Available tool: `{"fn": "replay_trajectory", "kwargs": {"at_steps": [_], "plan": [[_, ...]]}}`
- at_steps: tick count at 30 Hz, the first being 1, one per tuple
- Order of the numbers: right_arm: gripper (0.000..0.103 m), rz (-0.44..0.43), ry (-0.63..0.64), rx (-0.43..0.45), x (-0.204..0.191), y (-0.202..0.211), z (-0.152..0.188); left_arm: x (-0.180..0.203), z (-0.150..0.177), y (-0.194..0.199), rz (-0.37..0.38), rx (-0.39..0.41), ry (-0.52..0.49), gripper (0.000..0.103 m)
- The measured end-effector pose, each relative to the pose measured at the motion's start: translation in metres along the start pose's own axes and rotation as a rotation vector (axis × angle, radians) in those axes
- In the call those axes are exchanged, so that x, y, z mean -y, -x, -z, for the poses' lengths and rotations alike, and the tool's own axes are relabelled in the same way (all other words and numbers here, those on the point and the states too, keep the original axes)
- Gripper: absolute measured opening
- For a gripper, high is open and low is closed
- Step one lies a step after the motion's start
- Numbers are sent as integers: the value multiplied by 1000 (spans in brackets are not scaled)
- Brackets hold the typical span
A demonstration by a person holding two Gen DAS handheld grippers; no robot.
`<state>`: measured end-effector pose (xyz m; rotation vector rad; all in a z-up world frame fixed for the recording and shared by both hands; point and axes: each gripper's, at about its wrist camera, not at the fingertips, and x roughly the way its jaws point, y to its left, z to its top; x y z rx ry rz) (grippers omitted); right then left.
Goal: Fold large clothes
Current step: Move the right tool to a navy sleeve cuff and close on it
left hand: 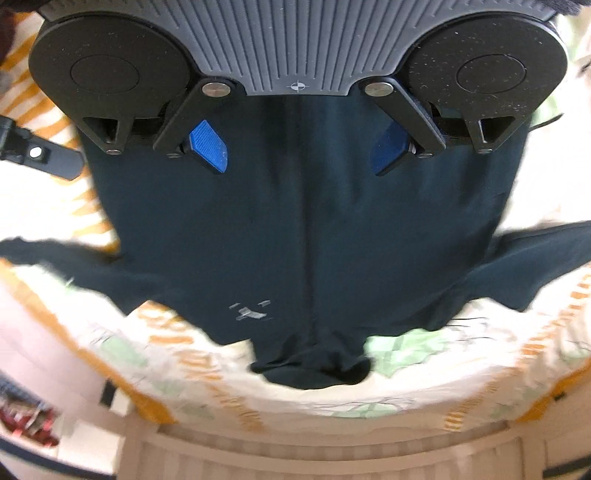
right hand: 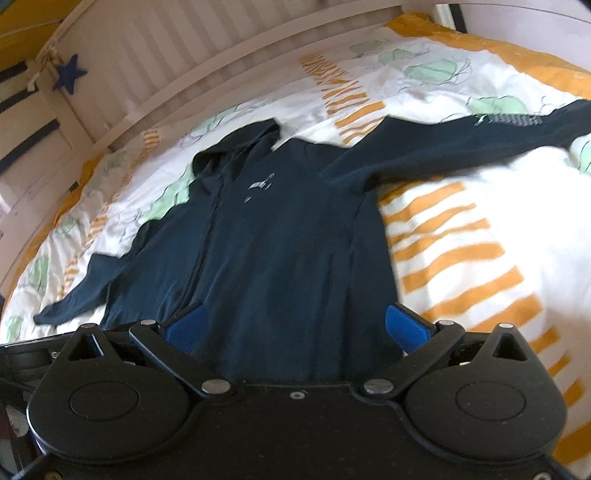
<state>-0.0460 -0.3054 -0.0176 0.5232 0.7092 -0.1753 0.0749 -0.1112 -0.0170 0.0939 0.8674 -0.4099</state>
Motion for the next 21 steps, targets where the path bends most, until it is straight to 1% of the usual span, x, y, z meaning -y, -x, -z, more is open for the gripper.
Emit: {"fn": "replay_trajectory", "kwargs": {"at_steps": [2, 4, 8, 12, 17, 21], "plan": [[102, 16, -1, 16, 7, 1, -11, 1, -8, -6, 75, 0, 33, 85], [102, 23, -12, 25, 15, 0, -21, 5, -16, -14, 108, -5, 48, 85], [102, 30, -69, 13, 39, -4, -43, 19, -29, -27, 98, 6, 25, 85], [102, 67, -125, 15, 70, -6, -63, 27, -44, -42, 116, 10, 31, 85], [102, 175, -169, 48, 118, -4, -93, 36, -62, -60, 116, 22, 14, 85], [102, 286, -256, 91, 166, -7, -121, 47, -73, -74, 112, 32, -22, 85]]}}
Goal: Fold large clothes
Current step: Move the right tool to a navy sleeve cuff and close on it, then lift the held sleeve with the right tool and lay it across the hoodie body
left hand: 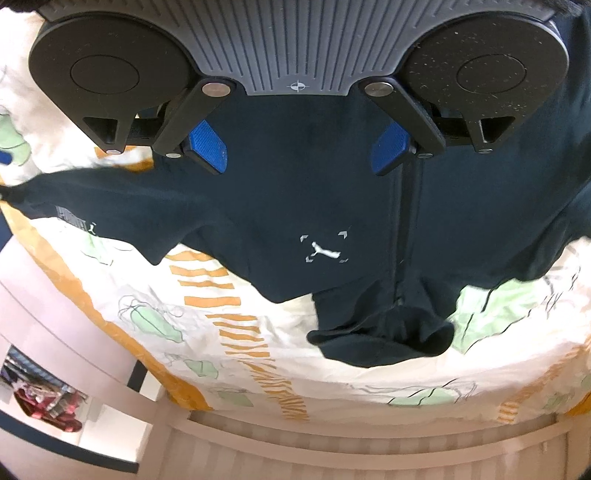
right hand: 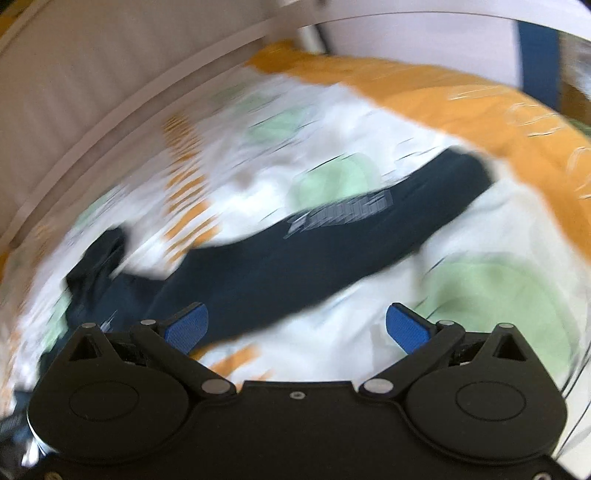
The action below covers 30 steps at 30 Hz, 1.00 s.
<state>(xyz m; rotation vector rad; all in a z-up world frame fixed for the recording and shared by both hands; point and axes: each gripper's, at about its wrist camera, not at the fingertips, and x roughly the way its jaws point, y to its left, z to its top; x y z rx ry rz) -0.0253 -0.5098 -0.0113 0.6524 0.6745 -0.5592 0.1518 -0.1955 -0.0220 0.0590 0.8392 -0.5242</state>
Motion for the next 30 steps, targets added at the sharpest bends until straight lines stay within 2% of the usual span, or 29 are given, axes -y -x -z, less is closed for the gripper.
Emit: {"fn": "replay_trajectory", "kwargs": {"at_steps": [5, 11, 13, 15, 16, 17, 18, 21, 30], "plan": [[102, 137, -87, 21, 35, -31, -33, 14, -11, -19, -2, 2, -41, 85], [101, 174, -204, 48, 67, -64, -48, 23, -19, -42, -17, -11, -95, 85], [93, 165, -223, 62, 76, -69, -50, 25, -20, -48, -19, -16, -105, 85], [65, 179, -240, 61, 80, -75, -52, 25, -20, -52, -18, -19, -111, 85], [58, 199, -244, 60, 81, -78, -52, 26, -20, -54, -17, -20, -113, 85], [38, 193, -241, 61, 83, -80, -52, 26, -20, -56, -15, -23, -114, 85], [30, 165, -243, 62, 85, -80, -51, 26, -20, -59, -11, -26, -115, 85], [25, 120, -217, 86, 83, -71, -53, 29, -22, -65, 1, -28, -127, 85], [25, 14, -26, 267, 47, -5, -79, 55, -24, -98, -3, -32, -175, 85]]}}
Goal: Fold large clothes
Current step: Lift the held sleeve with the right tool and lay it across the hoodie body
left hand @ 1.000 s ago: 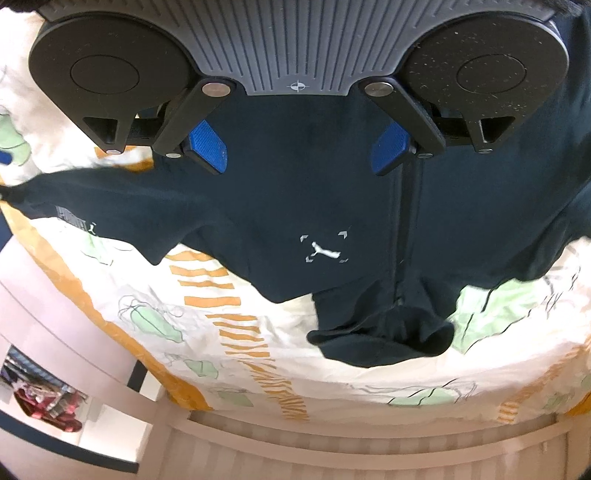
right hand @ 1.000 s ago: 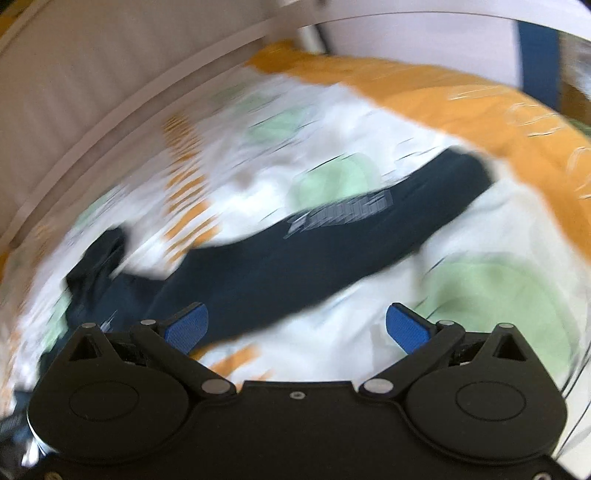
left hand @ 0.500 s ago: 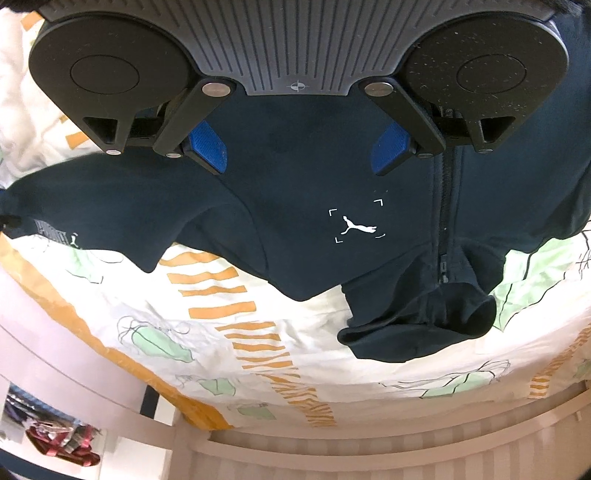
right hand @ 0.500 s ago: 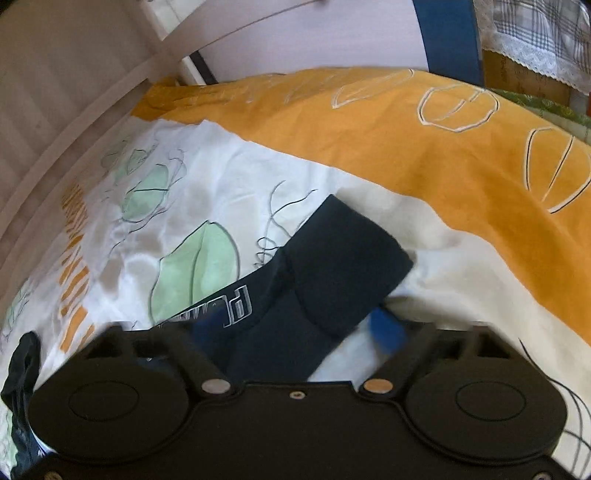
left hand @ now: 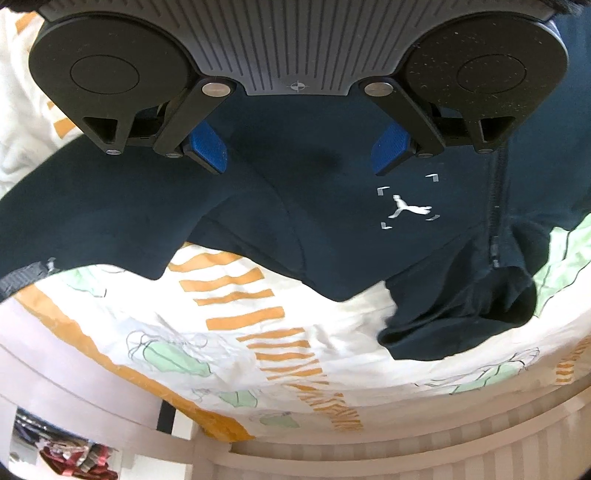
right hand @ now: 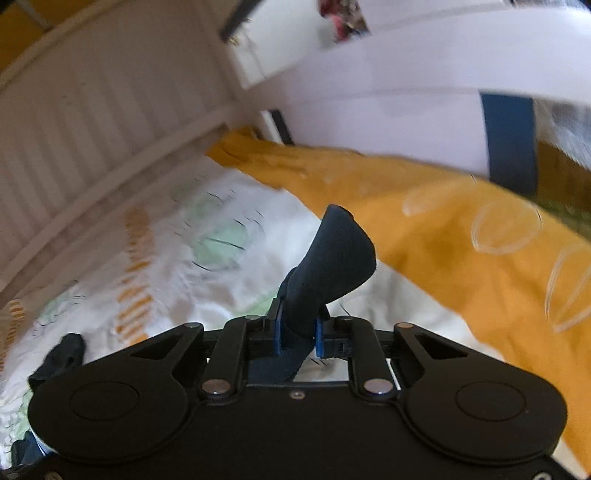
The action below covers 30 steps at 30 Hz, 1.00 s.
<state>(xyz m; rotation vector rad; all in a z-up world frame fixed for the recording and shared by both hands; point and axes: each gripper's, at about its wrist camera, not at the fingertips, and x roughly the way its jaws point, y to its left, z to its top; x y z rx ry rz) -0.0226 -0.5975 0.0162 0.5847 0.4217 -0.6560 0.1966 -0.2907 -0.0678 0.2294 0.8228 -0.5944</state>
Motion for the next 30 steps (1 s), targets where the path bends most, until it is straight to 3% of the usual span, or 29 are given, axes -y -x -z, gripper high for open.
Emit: {"fn": "replay_trajectory", "kwargs": {"at_steps": [3, 6, 12, 17, 21, 30], "plan": [[25, -40, 21, 23, -12, 10, -8, 11, 2, -22, 2, -51, -28, 86], [25, -72, 59, 18, -28, 13, -14, 16, 7, -37, -28, -48, -57, 98], [25, -133, 165, 18, -80, 21, -15, -8, 5, -20, 23, -53, -20, 96], [25, -232, 251, 9, -144, 29, -7, -63, 9, 21, 22, -19, 70, 96], [25, -339, 318, -7, -204, 35, 10, -115, 18, 53, -31, 11, 104, 96], [25, -584, 447, -109, -334, 26, 96, -229, 45, 112, -149, 54, 252, 96]]}}
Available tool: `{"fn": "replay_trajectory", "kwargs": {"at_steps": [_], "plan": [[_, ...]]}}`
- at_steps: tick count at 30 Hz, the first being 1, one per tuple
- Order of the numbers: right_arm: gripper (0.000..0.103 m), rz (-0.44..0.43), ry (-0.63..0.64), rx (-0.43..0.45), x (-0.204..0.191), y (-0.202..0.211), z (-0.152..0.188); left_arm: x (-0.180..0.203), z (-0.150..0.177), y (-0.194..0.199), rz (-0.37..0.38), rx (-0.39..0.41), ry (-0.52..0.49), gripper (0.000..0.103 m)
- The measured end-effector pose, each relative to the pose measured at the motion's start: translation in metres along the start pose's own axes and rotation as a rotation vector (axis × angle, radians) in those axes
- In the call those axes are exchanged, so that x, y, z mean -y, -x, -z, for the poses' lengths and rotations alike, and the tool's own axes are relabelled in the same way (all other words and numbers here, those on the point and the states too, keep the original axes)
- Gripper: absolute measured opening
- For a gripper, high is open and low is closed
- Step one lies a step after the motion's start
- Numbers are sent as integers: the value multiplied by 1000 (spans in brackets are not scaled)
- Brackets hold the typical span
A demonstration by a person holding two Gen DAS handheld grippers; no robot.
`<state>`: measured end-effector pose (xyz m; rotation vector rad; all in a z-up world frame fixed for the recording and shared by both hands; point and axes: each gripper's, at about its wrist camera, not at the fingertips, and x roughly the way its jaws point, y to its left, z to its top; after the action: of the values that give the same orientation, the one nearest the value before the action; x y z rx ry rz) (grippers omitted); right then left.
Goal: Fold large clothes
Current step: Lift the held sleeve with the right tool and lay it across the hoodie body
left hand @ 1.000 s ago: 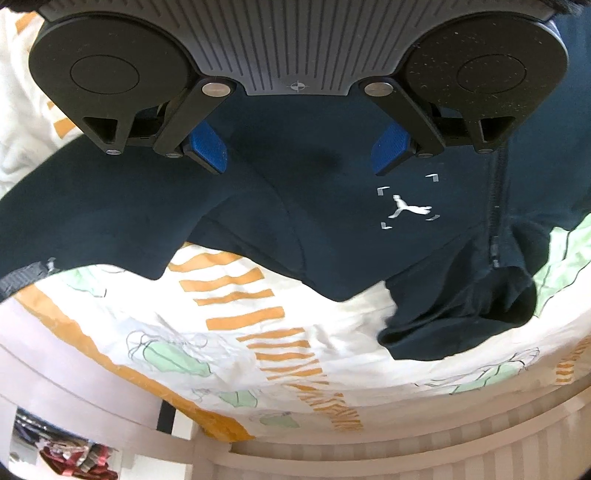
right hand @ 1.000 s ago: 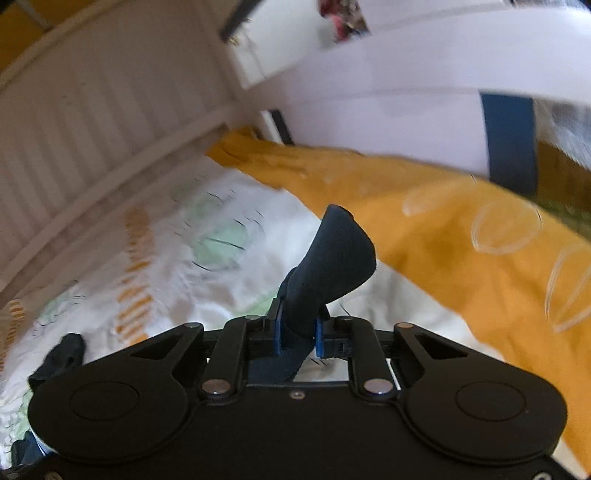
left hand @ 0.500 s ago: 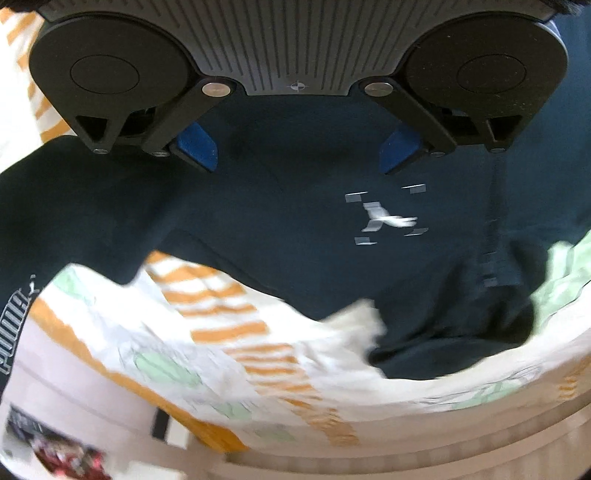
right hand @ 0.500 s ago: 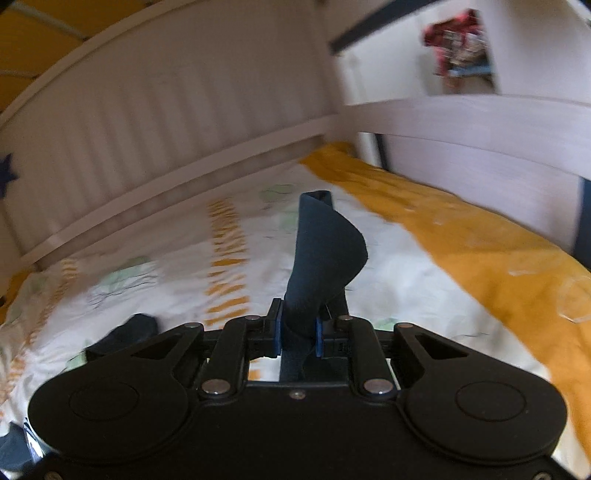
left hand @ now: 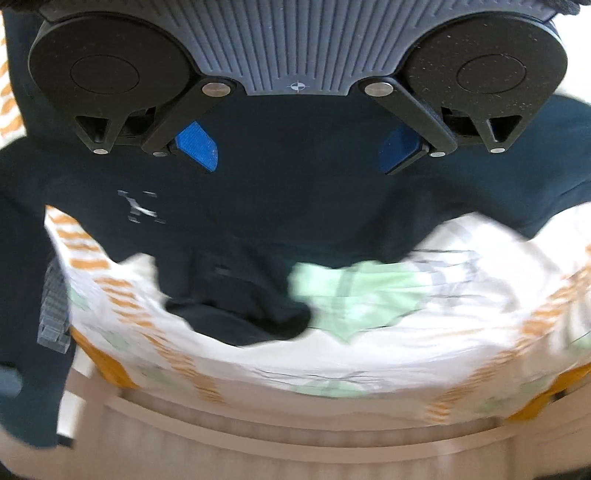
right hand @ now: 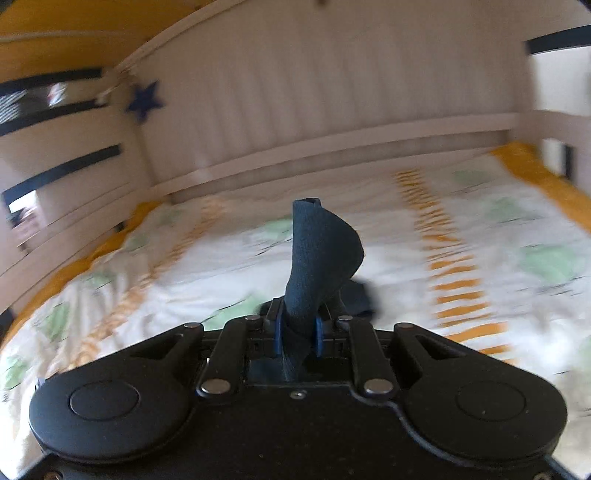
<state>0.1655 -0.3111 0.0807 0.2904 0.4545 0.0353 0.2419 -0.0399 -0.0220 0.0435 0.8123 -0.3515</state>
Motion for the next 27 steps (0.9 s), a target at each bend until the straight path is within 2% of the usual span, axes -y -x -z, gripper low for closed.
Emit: {"fn": "replay_trajectory", "kwargs": {"at_steps": [7, 14, 15, 16, 17, 18, 20, 22, 27], "plan": [[25, -115, 72, -111, -84, -69, 54, -67, 13, 12, -68, 3, 107, 96], [28, -103, 207, -233, -127, -111, 110, -90, 21, 12, -66, 4, 141, 96], [34, -102, 216, -246, -129, -113, 116, -91, 23, 13, -60, 9, 143, 96], [35, -106, 220, -261, -130, -116, 121, -91, 24, 13, -53, 13, 142, 96], [41, -110, 223, -279, -129, -116, 125, -89, 24, 13, -44, 18, 138, 96], [52, -114, 224, -293, -127, -115, 127, -87, 23, 13, -37, 23, 130, 96], [61, -118, 224, -301, -121, -104, 130, -82, 24, 14, -25, 36, 107, 96], [61, -123, 211, -296, -108, -92, 125, -75, 24, 13, -20, 46, 82, 96], [61, -36, 173, -263, -60, -65, 107, -52, 24, 14, 11, 86, 36, 96]]}}
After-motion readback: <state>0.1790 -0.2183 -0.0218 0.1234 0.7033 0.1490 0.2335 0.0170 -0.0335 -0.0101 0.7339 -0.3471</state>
